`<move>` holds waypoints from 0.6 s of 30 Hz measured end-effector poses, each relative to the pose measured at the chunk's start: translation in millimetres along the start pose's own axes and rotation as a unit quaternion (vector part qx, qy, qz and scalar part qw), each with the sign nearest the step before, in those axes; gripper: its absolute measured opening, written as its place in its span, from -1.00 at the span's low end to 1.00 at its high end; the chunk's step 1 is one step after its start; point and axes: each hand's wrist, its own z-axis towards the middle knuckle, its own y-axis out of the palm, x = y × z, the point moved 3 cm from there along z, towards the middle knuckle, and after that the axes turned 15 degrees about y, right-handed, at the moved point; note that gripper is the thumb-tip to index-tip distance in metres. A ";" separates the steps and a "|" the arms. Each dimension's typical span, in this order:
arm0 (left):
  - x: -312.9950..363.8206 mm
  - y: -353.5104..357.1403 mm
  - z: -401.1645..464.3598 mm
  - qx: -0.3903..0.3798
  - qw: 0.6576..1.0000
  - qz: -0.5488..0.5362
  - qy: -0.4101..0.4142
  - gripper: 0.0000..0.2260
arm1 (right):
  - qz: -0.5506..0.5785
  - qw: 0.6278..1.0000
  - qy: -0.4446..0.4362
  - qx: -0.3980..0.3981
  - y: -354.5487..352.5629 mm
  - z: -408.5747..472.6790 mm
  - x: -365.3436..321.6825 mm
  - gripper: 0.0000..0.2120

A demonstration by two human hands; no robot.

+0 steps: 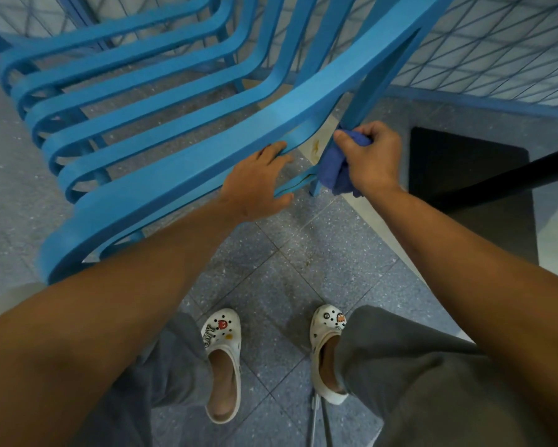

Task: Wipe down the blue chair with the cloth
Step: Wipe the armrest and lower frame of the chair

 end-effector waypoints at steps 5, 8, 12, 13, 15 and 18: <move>-0.9 1.5 0.6 0.001 1.000 0.002 -0.001 -0.32 | 0.017 0.999 -0.033 0.017 -10.5 -1.9 -21.5 -0.71; -1.6 1.9 0.7 -0.009 1.000 0.000 -0.007 -0.31 | 0.000 1.000 -0.028 0.014 -5.0 -1.3 -14.7 -0.71; -2.1 0.7 0.2 -0.023 1.000 0.010 0.002 -0.32 | -0.015 1.000 -0.001 0.003 3.3 -3.3 -4.7 -0.75; -2.6 0.3 0.0 -0.026 1.000 0.013 0.003 -0.33 | -0.012 1.000 -0.004 0.003 2.5 -4.3 -7.3 -0.75; -3.5 0.4 0.0 -0.031 0.999 0.013 0.003 -0.33 | 0.006 1.000 -0.026 0.015 -3.3 -4.7 -18.1 -0.76; -2.2 1.4 0.3 -0.026 1.000 0.012 -0.001 -0.33 | 0.035 0.996 -0.072 0.039 -15.8 -5.3 -36.0 -0.73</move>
